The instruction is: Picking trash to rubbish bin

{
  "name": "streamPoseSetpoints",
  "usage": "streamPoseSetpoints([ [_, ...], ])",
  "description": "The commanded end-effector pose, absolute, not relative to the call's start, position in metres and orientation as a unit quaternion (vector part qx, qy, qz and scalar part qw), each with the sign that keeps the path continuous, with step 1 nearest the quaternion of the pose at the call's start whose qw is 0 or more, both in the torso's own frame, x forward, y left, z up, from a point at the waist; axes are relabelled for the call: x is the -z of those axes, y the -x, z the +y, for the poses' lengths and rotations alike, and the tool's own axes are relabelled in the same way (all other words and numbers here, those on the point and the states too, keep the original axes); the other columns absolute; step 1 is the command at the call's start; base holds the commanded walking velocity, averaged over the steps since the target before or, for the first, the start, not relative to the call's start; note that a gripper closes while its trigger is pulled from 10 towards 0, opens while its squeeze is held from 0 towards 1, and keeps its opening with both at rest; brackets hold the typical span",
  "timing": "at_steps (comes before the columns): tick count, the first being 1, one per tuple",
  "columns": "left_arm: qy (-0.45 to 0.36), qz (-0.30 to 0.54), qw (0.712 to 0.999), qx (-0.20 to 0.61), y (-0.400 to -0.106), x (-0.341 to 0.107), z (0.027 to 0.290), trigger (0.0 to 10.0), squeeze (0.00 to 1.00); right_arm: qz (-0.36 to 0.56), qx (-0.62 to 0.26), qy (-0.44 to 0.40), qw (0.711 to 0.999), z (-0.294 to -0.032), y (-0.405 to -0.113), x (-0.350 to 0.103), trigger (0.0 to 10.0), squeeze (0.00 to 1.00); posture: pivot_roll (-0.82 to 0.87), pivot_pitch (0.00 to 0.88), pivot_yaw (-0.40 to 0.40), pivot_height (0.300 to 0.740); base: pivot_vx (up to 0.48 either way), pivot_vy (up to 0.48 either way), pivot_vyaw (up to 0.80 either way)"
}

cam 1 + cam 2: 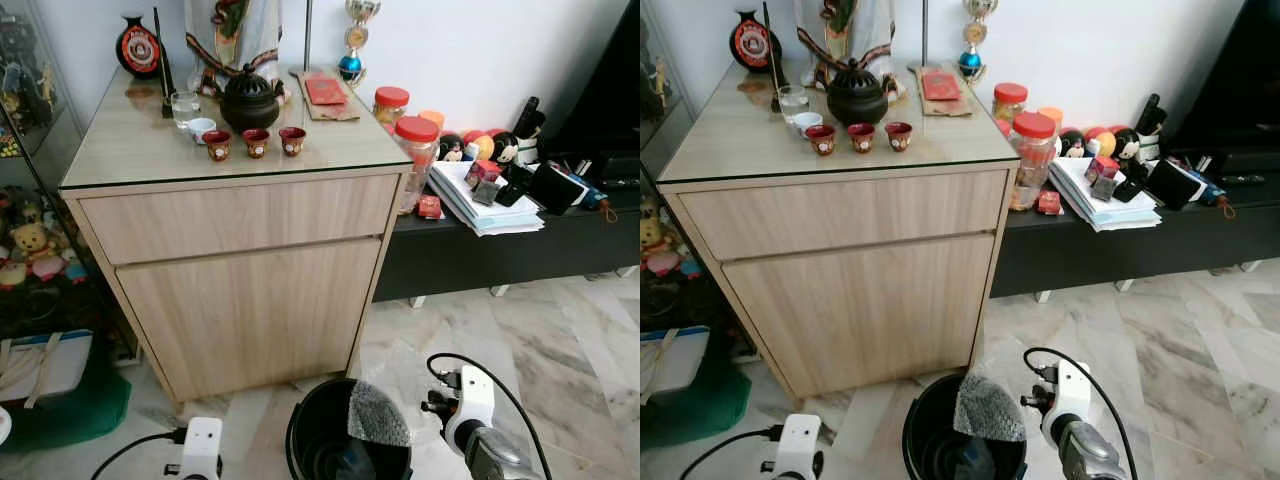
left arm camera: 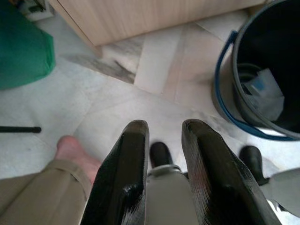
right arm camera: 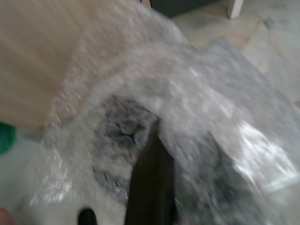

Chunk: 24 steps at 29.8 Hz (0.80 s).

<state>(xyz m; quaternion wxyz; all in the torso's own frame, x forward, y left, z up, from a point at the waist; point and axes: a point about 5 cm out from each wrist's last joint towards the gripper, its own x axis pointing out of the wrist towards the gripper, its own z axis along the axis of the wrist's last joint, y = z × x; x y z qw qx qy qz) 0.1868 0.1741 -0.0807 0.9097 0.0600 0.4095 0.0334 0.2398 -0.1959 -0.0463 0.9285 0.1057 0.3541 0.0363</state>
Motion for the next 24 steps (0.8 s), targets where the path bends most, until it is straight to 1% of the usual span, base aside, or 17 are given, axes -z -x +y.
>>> streamPoseSetpoints([
  [1, -0.045, 0.409, 0.911, -0.027, -0.188, 0.080, 0.171, 10.0, 0.00, 0.352, -0.087, -0.076, 0.929, -0.183, -0.256, 0.037, 10.0, 0.00, -0.15, 0.000, -0.105, 0.740, 0.000, 0.000, 0.00],
  [2, -0.037, 0.407, 0.912, -0.024, -0.190, 0.080, 0.170, 10.0, 0.00, 0.362, -0.108, -0.052, 0.924, -0.178, -0.256, 0.037, 10.0, 0.00, -0.15, 0.000, -0.106, 0.740, 0.000, 0.000, 0.00],
  [3, -0.037, 0.407, 0.912, -0.024, -0.190, 0.080, 0.170, 10.0, 0.00, 0.362, -0.108, -0.052, 0.924, -0.178, -0.256, 0.037, 10.0, 0.00, -0.15, 0.000, -0.106, 0.740, 0.000, 0.000, 0.00],
  [5, -0.023, 0.403, 0.915, -0.020, -0.192, 0.079, 0.168, 10.0, 0.00, 0.373, -0.145, -0.007, 0.916, -0.171, -0.257, 0.038, 10.0, 0.00, -0.15, 0.000, -0.110, 0.740, 0.000, 0.000, 0.00],
  [8, 0.002, 0.392, 0.920, -0.005, -0.200, 0.075, 0.163, 10.0, 0.00, 0.383, -0.174, 0.011, 0.907, -0.162, -0.261, 0.035, 10.0, 0.00, -0.14, 0.000, -0.115, 0.740, 0.000, 0.000, 0.00],
  [14, 0.005, 0.377, 0.926, 0.019, -0.210, 0.069, 0.158, 10.0, 0.00, 0.382, -0.179, 0.025, 0.907, -0.156, -0.269, 0.031, 10.0, 0.00, -0.14, 0.000, -0.116, 0.740, 0.000, 0.000, 0.00],
  [15, -0.001, 0.360, 0.932, 0.047, -0.220, 0.063, 0.151, 10.0, 0.00, 0.379, -0.191, 0.038, 0.904, -0.148, -0.274, 0.027, 10.0, 0.00, -0.13, 0.000, -0.119, 0.740, 0.000, 0.000, 0.00],
  [18, 0.004, 0.340, 0.937, 0.080, -0.231, 0.055, 0.141, 10.0, 0.00, 0.373, -0.206, 0.053, 0.903, -0.138, -0.278, 0.024, 10.0, 0.00, -0.13, 0.000, -0.123, 0.740, 0.000, 0.000, 0.00],
  [24, 0.009, 0.323, 0.938, 0.126, -0.238, 0.049, 0.129, 10.0, 0.00, 0.374, -0.214, 0.092, 0.898, -0.134, -0.280, 0.023, 10.0, 0.00, -0.12, 0.000, -0.124, 0.740, 0.000, 0.000, 0.00],
])
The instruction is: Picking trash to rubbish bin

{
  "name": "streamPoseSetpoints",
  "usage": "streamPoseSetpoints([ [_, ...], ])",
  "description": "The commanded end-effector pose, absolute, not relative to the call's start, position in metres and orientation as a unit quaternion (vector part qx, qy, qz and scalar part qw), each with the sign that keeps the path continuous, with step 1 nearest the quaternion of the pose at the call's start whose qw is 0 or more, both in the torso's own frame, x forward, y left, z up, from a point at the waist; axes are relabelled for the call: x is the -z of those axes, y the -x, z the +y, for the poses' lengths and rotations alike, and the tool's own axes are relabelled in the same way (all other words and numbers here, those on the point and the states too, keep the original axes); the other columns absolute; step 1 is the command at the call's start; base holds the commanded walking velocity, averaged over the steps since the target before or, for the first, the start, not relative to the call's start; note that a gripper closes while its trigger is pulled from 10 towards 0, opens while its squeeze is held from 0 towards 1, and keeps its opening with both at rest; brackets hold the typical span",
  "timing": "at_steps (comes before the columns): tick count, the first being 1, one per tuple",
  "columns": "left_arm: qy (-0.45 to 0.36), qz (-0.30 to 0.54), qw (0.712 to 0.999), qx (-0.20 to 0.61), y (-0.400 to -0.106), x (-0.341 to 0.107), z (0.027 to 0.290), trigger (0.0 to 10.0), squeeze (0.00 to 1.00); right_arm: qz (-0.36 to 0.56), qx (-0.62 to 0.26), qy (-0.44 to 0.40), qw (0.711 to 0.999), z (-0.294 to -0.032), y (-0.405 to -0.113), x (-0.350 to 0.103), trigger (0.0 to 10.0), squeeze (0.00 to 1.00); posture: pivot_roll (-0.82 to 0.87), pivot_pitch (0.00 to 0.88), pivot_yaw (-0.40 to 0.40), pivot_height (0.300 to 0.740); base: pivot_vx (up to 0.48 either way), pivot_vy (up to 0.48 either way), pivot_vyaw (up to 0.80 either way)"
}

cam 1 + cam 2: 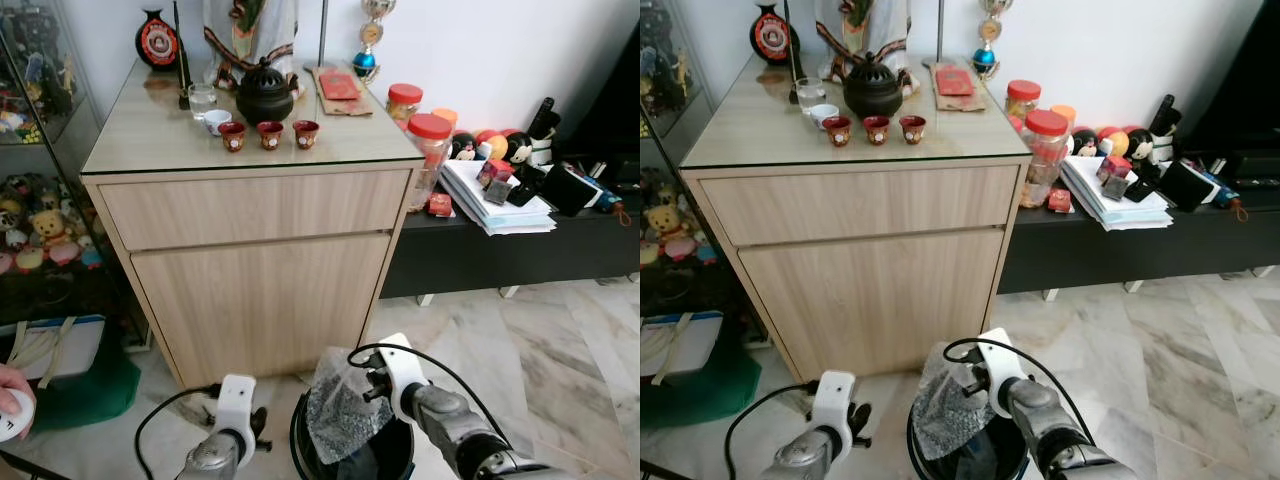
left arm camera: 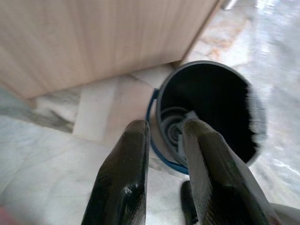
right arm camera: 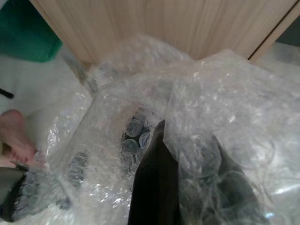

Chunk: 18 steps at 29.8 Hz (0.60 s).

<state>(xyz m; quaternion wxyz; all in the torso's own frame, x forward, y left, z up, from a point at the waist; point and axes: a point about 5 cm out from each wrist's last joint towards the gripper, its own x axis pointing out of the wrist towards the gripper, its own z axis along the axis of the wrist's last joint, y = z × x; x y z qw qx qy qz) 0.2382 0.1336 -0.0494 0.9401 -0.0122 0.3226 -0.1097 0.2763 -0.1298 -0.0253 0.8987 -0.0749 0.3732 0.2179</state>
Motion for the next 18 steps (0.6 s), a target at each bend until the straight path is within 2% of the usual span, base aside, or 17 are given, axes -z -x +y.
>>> streamPoseSetpoints([
  [1, 0.010, 0.321, 0.937, 0.140, -0.239, 0.048, 0.125, 10.0, 0.00, 0.374, -0.216, 0.102, 0.896, -0.133, -0.281, 0.022, 10.0, 0.00, -0.12, 0.000, -0.125, 0.740, 0.000, 0.000, 0.00],
  [5, 0.014, 0.314, 0.931, 0.184, -0.242, 0.045, 0.114, 10.0, 0.00, 0.371, -0.220, 0.138, 0.891, -0.128, -0.286, 0.018, 10.0, 0.00, -0.12, 0.000, -0.127, 0.740, 0.000, 0.000, 0.00],
  [14, 0.024, 0.310, 0.931, 0.194, -0.243, 0.043, 0.111, 10.0, 0.00, 0.365, -0.223, 0.170, 0.888, -0.120, -0.291, 0.015, 10.0, 0.00, -0.10, 0.000, -0.132, 0.740, 0.000, 0.000, 0.00],
  [15, 0.024, 0.309, 0.931, 0.194, -0.243, 0.043, 0.111, 10.0, 0.00, 0.364, -0.224, 0.170, 0.888, -0.119, -0.291, 0.015, 10.0, 0.07, -0.10, 0.000, -0.132, 0.740, 0.000, 0.000, 0.00],
  [17, 0.026, 0.309, 0.930, 0.196, -0.243, 0.043, 0.111, 10.0, 0.00, 0.364, -0.224, 0.171, 0.888, -0.119, -0.291, 0.014, 10.0, 0.07, -0.10, 0.004, -0.133, 0.740, 0.000, 0.000, 0.00],
  [18, 0.026, 0.309, 0.930, 0.197, -0.243, 0.043, 0.111, 10.0, 0.00, 0.364, -0.224, 0.172, 0.887, -0.119, -0.291, 0.014, 10.0, 0.15, -0.10, 0.004, -0.133, 0.740, 0.000, 0.000, 0.00],
])
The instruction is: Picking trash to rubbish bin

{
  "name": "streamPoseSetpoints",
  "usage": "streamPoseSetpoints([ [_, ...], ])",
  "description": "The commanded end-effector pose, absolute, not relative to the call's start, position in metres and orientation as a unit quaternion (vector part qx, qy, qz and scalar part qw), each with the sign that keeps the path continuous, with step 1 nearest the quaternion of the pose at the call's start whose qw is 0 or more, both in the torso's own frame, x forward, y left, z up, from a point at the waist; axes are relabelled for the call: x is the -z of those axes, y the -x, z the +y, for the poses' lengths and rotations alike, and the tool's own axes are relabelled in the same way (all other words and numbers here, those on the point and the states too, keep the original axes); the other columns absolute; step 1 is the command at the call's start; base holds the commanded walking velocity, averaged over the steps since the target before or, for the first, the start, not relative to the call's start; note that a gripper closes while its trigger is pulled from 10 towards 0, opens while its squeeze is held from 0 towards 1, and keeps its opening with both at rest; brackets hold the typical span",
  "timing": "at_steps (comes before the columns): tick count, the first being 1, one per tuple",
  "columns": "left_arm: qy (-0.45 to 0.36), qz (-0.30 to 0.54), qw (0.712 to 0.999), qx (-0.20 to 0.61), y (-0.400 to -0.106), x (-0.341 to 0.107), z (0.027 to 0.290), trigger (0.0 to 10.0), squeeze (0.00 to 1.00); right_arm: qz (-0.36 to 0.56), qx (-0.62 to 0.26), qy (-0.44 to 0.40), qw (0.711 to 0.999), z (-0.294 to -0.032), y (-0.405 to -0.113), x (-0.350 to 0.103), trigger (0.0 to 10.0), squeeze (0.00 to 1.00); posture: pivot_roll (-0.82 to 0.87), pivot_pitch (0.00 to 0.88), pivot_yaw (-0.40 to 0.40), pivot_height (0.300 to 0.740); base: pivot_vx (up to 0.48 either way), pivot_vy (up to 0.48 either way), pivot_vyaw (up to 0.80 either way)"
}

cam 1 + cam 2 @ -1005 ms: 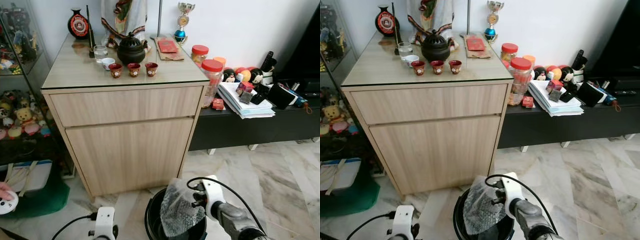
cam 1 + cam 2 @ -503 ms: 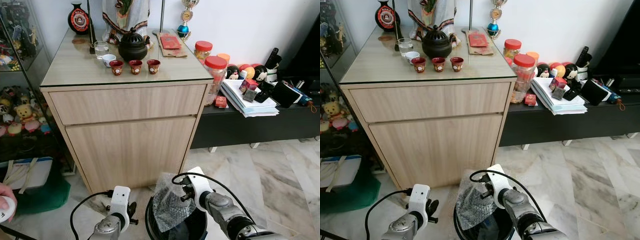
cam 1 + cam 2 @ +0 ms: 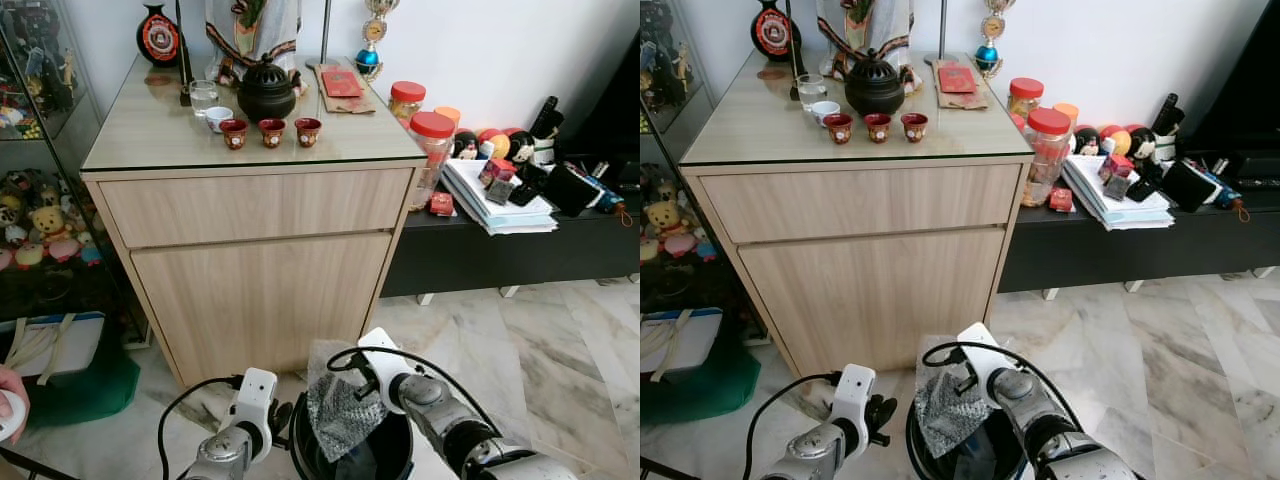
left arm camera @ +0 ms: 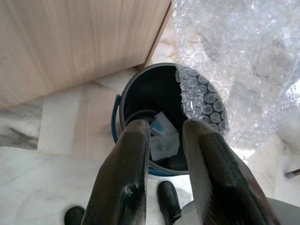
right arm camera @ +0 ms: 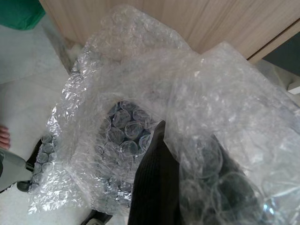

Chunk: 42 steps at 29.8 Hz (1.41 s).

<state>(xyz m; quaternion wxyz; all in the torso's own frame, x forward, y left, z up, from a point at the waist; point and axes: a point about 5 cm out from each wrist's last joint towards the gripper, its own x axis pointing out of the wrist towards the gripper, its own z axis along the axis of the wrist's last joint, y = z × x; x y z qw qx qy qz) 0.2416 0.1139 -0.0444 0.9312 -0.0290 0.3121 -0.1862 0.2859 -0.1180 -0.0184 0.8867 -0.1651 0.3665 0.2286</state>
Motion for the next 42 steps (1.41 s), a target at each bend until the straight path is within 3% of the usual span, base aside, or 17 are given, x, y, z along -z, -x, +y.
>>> streamPoseSetpoints([
  [1, 0.027, 0.309, 0.930, 0.197, -0.243, 0.043, 0.111, 10.0, 0.00, 0.365, -0.222, 0.173, 0.888, -0.120, -0.291, 0.015, 10.0, 0.32, -0.10, 0.004, -0.133, 0.740, 0.000, 0.000, 0.00],
  [2, 0.027, 0.309, 0.930, 0.197, -0.243, 0.043, 0.111, 10.0, 0.00, 0.365, -0.219, 0.172, 0.888, -0.121, -0.291, 0.015, 10.0, 0.95, -0.10, 0.004, -0.133, 0.740, 0.000, 0.000, 0.00],
  [3, 0.028, 0.309, 0.930, 0.197, -0.243, 0.043, 0.111, 10.0, 0.00, 0.366, -0.218, 0.171, 0.888, -0.121, -0.291, 0.015, 10.0, 1.00, -0.10, 0.004, -0.133, 0.740, 0.000, 0.000, 0.00],
  [42, 0.042, 0.311, 0.930, 0.195, -0.242, 0.043, 0.110, 10.0, 0.00, 0.365, -0.201, 0.195, 0.888, -0.132, -0.292, 0.014, 10.0, 1.00, -0.10, 0.016, -0.136, 0.740, 0.000, 0.000, 0.00],
])
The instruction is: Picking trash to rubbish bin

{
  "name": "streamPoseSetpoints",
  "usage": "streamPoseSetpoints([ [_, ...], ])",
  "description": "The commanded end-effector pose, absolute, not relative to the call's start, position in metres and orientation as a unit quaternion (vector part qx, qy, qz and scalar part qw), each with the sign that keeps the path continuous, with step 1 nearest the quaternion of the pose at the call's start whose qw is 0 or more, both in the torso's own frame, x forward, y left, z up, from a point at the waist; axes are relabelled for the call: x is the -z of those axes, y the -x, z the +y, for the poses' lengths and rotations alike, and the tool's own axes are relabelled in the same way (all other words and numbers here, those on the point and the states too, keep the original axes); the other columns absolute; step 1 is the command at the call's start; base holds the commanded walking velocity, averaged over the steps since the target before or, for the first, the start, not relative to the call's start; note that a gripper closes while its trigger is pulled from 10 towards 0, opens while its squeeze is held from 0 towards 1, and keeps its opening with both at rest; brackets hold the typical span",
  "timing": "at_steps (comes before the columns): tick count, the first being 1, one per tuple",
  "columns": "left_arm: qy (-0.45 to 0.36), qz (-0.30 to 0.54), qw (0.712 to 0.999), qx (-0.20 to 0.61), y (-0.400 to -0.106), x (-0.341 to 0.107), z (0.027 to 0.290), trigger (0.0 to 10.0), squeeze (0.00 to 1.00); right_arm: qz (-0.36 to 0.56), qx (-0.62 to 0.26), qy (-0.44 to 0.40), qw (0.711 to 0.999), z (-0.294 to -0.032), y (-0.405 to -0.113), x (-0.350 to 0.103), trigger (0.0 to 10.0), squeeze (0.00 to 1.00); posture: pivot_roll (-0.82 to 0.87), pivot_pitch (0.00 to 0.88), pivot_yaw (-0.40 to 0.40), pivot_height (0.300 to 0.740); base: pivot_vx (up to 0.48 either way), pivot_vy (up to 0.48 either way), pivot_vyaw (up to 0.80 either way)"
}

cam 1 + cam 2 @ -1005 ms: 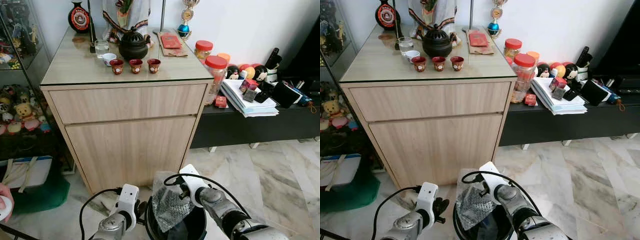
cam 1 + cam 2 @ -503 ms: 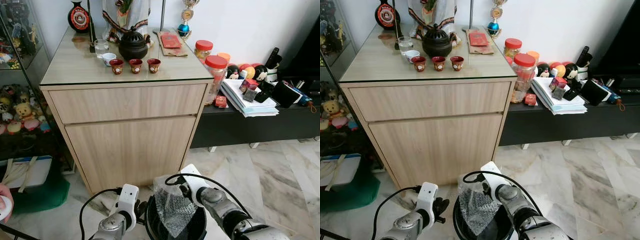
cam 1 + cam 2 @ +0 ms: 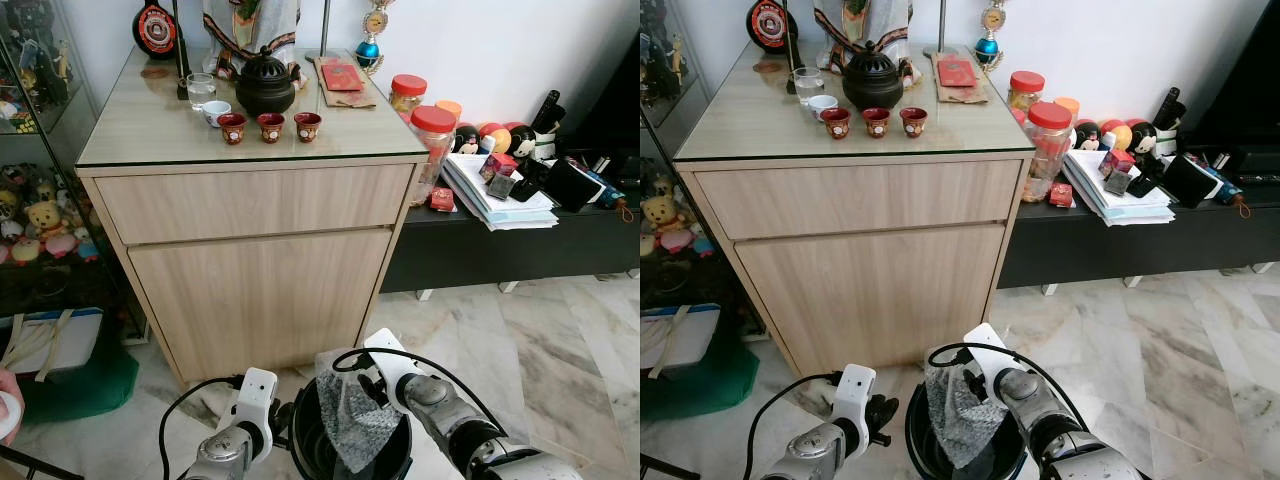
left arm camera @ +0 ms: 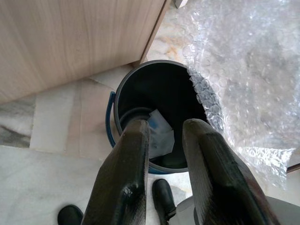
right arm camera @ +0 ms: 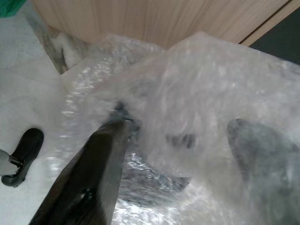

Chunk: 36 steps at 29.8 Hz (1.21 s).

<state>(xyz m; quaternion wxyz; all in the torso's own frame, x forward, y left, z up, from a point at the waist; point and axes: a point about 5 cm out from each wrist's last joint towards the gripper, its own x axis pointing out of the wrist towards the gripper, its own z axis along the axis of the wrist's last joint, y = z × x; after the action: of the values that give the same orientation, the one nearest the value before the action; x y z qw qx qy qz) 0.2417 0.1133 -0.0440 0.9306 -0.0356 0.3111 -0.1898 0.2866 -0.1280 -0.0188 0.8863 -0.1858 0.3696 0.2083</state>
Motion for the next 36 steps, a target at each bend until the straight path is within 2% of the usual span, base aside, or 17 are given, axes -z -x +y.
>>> streamPoseSetpoints([
  [1, 0.042, 0.311, 0.930, 0.194, -0.243, 0.043, 0.110, 10.0, 0.00, 0.365, -0.201, 0.195, 0.888, -0.132, -0.292, 0.015, 10.0, 1.00, -0.10, 0.017, -0.135, 0.740, 0.000, 0.000, 0.00],
  [11, 0.043, 0.311, 0.929, 0.194, -0.243, 0.043, 0.110, 10.0, 0.00, 0.368, -0.208, 0.208, 0.882, -0.133, -0.289, 0.017, 10.0, 1.00, -0.10, 0.016, -0.134, 0.740, 0.000, 0.000, 0.00],
  [12, 0.043, 0.311, 0.929, 0.193, -0.243, 0.043, 0.110, 10.0, 0.00, 0.369, -0.211, 0.218, 0.879, -0.134, -0.288, 0.018, 10.0, 0.96, -0.10, 0.016, -0.134, 0.740, 0.000, 0.000, 0.00],
  [13, 0.043, 0.312, 0.929, 0.193, -0.243, 0.043, 0.110, 10.0, 0.00, 0.370, -0.213, 0.223, 0.877, -0.134, -0.288, 0.018, 10.0, 0.85, -0.10, 0.016, -0.134, 0.740, 0.000, 0.000, 0.00],
  [14, 0.043, 0.312, 0.929, 0.193, -0.243, 0.043, 0.110, 10.0, 0.00, 0.371, -0.215, 0.227, 0.874, -0.135, -0.287, 0.019, 10.0, 0.00, -0.10, 0.017, -0.134, 0.740, 0.000, 0.000, 0.00],
  [30, 0.043, 0.321, 0.927, 0.192, -0.242, 0.045, 0.110, 10.0, 0.00, 0.407, -0.200, 0.276, 0.848, -0.151, -0.279, 0.027, 10.0, 0.00, -0.10, 0.017, -0.133, 0.740, 0.000, 0.000, 0.00],
  [34, 0.043, 0.321, 0.926, 0.193, -0.242, 0.045, 0.110, 10.0, 0.00, 0.406, -0.202, 0.257, 0.854, -0.148, -0.279, 0.026, 10.0, 0.00, -0.10, 0.017, -0.133, 0.740, 0.000, 0.000, 0.00],
  [36, 0.043, 0.321, 0.926, 0.193, -0.242, 0.045, 0.110, 10.0, 0.00, 0.408, -0.200, 0.207, 0.866, -0.142, -0.280, 0.025, 10.0, 0.00, -0.10, 0.017, -0.133, 0.740, 0.000, 0.000, 0.00],
])
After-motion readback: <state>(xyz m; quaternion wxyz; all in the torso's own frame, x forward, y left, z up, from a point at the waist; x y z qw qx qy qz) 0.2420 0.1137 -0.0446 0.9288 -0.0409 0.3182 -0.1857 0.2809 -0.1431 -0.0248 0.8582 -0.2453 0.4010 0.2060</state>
